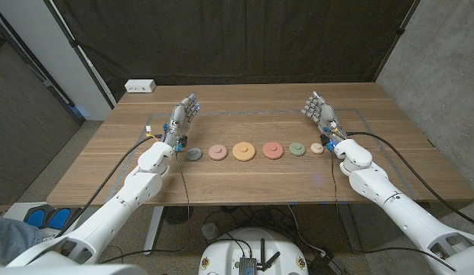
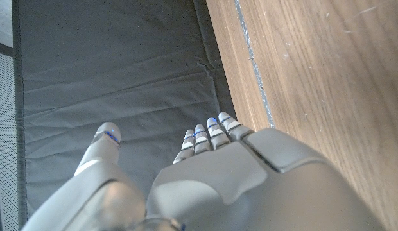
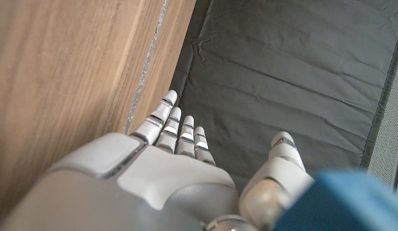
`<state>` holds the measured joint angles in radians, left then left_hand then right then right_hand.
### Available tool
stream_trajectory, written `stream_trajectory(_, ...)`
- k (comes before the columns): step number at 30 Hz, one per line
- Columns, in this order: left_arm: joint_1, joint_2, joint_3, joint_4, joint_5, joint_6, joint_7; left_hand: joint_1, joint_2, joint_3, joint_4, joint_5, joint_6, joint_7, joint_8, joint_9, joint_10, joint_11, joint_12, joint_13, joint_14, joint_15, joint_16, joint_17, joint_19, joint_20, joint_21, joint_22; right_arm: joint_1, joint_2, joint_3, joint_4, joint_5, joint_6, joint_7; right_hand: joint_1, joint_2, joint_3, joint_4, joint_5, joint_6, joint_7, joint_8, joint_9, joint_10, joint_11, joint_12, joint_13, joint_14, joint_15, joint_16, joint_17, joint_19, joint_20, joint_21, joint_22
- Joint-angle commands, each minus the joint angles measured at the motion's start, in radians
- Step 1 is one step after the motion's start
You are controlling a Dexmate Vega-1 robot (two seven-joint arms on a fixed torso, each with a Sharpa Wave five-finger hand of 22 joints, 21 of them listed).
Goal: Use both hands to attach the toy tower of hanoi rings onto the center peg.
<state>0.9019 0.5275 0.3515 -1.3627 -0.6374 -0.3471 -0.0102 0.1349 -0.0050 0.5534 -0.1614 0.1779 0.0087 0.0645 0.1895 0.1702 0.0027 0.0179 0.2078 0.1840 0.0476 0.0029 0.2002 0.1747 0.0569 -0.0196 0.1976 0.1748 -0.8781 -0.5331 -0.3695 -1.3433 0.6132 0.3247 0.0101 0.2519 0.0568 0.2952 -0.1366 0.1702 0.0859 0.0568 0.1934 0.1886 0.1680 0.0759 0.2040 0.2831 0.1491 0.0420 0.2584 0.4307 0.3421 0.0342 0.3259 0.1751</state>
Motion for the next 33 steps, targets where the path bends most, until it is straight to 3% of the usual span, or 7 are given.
stream_trajectory(1, 0.020, -0.003, -0.005, -0.027, 0.013, -0.006, 0.036, 0.011, 0.001, 0.009, -0.002, 0.004, 0.003, -0.020, -0.001, 0.005, 0.018, 0.002, 0.007, 0.004, 0.051, 0.006, 0.014, 0.007, 0.037, 0.059, 0.017, 0.006, -0.011, -0.008, 0.007, 0.001, -0.001, 0.017, 0.005, -0.001, 0.011, 0.003, -0.003, 0.007, 0.008, -0.012, 0.009, 0.004, 0.032, -0.004, 0.016, -0.005, 0.052, 0.001, 0.021, 0.002, 0.051, 0.006, 0.016, 0.003)
stream_trajectory(5, 0.029, -0.006, -0.007, -0.038, 0.021, -0.010, 0.056, 0.006, -0.003, 0.007, -0.001, 0.004, 0.011, -0.031, -0.001, 0.005, 0.038, 0.002, 0.011, 0.005, 0.125, 0.011, 0.031, 0.011, 0.078, 0.092, 0.031, 0.010, -0.022, -0.010, 0.013, -0.004, -0.002, 0.023, -0.005, -0.001, 0.012, 0.002, -0.005, 0.007, 0.013, -0.017, 0.011, 0.005, 0.045, -0.003, 0.018, -0.011, 0.114, 0.003, 0.045, 0.004, 0.106, 0.010, 0.029, 0.003)
stream_trajectory(13, 0.042, -0.007, -0.009, -0.050, 0.018, -0.005, 0.068, -0.002, -0.005, 0.010, 0.001, 0.004, 0.028, -0.036, 0.000, 0.005, 0.099, 0.012, 0.023, 0.008, 0.274, -0.001, 0.062, 0.017, 0.179, 0.118, 0.065, 0.018, -0.031, -0.017, 0.020, -0.016, 0.004, 0.015, -0.013, -0.001, 0.013, 0.000, -0.006, 0.007, 0.031, -0.023, 0.016, 0.007, 0.084, -0.009, 0.029, -0.014, 0.218, 0.002, 0.088, 0.014, 0.202, 0.012, 0.053, 0.006)
stream_trajectory(17, 0.046, -0.002, -0.011, -0.049, 0.023, -0.013, 0.066, -0.007, -0.005, 0.013, 0.002, 0.005, 0.051, -0.028, 0.006, 0.006, 0.135, 0.040, 0.032, 0.009, 0.336, -0.006, 0.073, 0.020, 0.229, 0.124, 0.083, 0.021, -0.031, -0.010, 0.020, -0.009, -0.001, 0.026, -0.018, -0.002, 0.015, -0.001, -0.005, 0.008, 0.036, -0.028, 0.016, 0.008, 0.101, -0.008, 0.037, -0.010, 0.283, 0.001, 0.118, 0.026, 0.251, 0.016, 0.066, 0.009)
stream_trajectory(27, 0.068, 0.003, -0.024, -0.065, 0.017, -0.027, 0.074, -0.021, -0.003, 0.017, 0.006, 0.004, 0.092, -0.015, 0.009, 0.007, 0.175, 0.071, 0.035, 0.009, 0.463, -0.022, 0.103, 0.032, 0.339, 0.109, 0.131, 0.035, -0.034, -0.001, 0.013, -0.022, -0.030, 0.031, -0.056, -0.001, 0.022, -0.002, -0.005, 0.009, 0.049, -0.032, 0.019, 0.010, 0.132, -0.013, 0.054, 0.006, 0.395, -0.020, 0.179, 0.067, 0.335, 0.009, 0.094, 0.014)
stream_trajectory(29, 0.073, 0.003, -0.027, -0.066, 0.008, -0.032, 0.062, -0.024, -0.002, 0.018, 0.006, 0.005, 0.107, 0.005, 0.012, 0.007, 0.186, 0.084, 0.036, 0.009, 0.496, -0.032, 0.113, 0.036, 0.360, 0.099, 0.144, 0.041, -0.036, 0.000, 0.013, -0.026, -0.032, 0.028, -0.064, 0.001, 0.024, -0.002, -0.006, 0.010, 0.055, -0.035, 0.021, 0.011, 0.144, -0.014, 0.062, 0.014, 0.448, -0.031, 0.209, 0.090, 0.376, -0.004, 0.111, 0.018)
stream_trajectory(33, 0.086, 0.011, -0.029, -0.078, 0.017, -0.039, 0.068, -0.028, 0.005, 0.020, 0.006, 0.004, 0.112, 0.015, 0.008, 0.007, 0.203, 0.097, 0.036, 0.009, 0.573, -0.044, 0.139, 0.047, 0.421, 0.078, 0.178, 0.055, -0.044, 0.004, 0.012, -0.031, -0.036, 0.032, -0.073, 0.003, 0.023, -0.007, -0.008, 0.010, 0.088, -0.031, 0.030, 0.013, 0.187, -0.018, 0.088, 0.036, 0.574, -0.078, 0.291, 0.161, 0.487, -0.037, 0.166, 0.030)
